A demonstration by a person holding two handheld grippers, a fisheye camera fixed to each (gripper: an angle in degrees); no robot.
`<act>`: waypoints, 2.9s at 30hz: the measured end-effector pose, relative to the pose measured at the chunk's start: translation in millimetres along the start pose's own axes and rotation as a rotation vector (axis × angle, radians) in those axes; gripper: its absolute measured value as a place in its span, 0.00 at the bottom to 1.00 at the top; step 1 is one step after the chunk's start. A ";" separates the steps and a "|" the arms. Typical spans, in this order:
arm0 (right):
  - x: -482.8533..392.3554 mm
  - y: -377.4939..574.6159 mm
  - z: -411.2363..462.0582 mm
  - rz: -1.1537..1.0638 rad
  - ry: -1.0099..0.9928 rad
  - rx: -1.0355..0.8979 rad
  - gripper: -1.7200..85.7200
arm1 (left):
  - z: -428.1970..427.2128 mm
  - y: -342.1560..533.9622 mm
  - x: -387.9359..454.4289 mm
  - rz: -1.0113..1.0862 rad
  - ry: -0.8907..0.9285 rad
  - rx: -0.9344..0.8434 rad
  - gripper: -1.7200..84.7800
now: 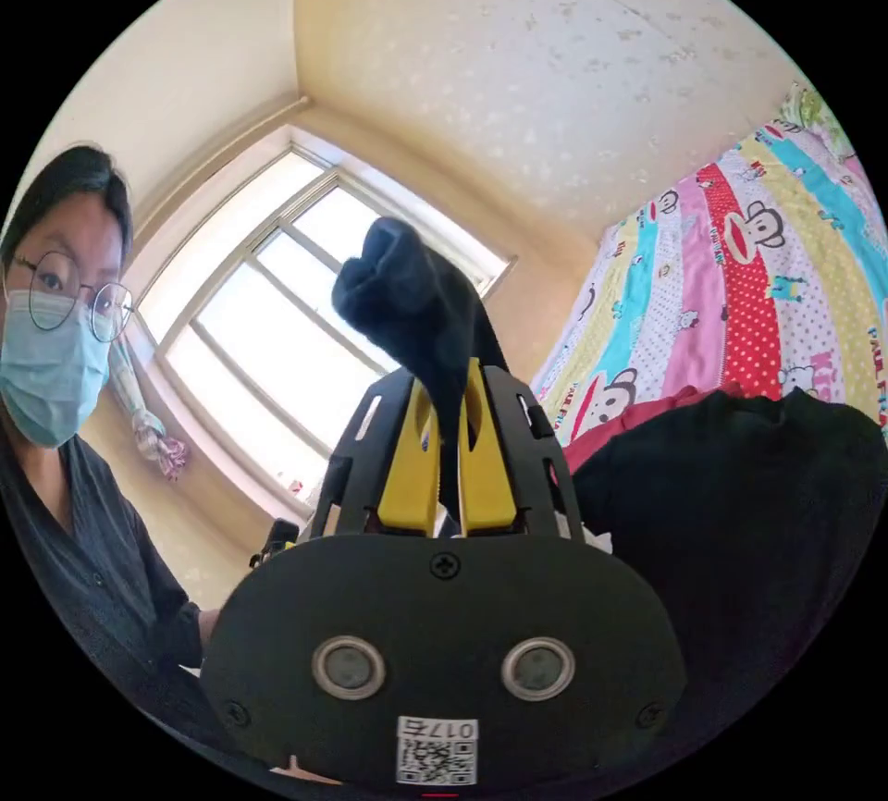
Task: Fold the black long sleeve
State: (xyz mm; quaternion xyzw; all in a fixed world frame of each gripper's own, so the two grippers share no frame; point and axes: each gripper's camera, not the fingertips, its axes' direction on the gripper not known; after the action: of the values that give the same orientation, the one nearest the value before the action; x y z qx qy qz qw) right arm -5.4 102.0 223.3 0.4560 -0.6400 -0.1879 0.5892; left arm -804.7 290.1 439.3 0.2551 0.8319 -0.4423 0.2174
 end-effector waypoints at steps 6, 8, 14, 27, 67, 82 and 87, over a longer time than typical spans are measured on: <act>175.9 43.5 -63.7 0.308 0.562 -0.264 0.08 | 115.0 46.4 -82.1 -0.225 -0.167 -0.219 0.19; 187.3 51.0 -101.2 0.346 0.512 -0.289 0.15 | 124.2 54.3 -96.6 -0.247 -0.304 -0.205 0.20; 109.0 71.0 -233.5 0.228 0.838 -0.276 0.18 | 179.4 76.9 -134.3 -0.182 -0.689 -0.437 0.20; 65.9 249.9 -419.1 0.839 1.151 -0.333 0.18 | 174.0 77.3 -135.5 -0.292 -0.718 -0.372 0.08; 45.5 74.3 -38.0 0.072 -0.167 -0.350 0.15 | 98.0 117.4 -208.7 -0.395 -0.525 -0.313 0.16; 26.4 294.4 -181.4 0.622 0.661 -0.833 0.16 | 134.0 135.0 -239.9 -0.208 -0.650 -0.741 0.17; 27.5 285.0 -168.7 0.631 0.704 -0.865 0.08 | 135.7 132.2 -234.8 -0.198 -0.707 -0.810 0.07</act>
State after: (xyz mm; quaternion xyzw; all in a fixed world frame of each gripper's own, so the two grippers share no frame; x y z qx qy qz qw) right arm 50.5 276.3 500.7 0.0012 -0.3778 -0.0858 0.9219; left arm -522.7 184.0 424.9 -0.0926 0.8320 -0.1638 0.5219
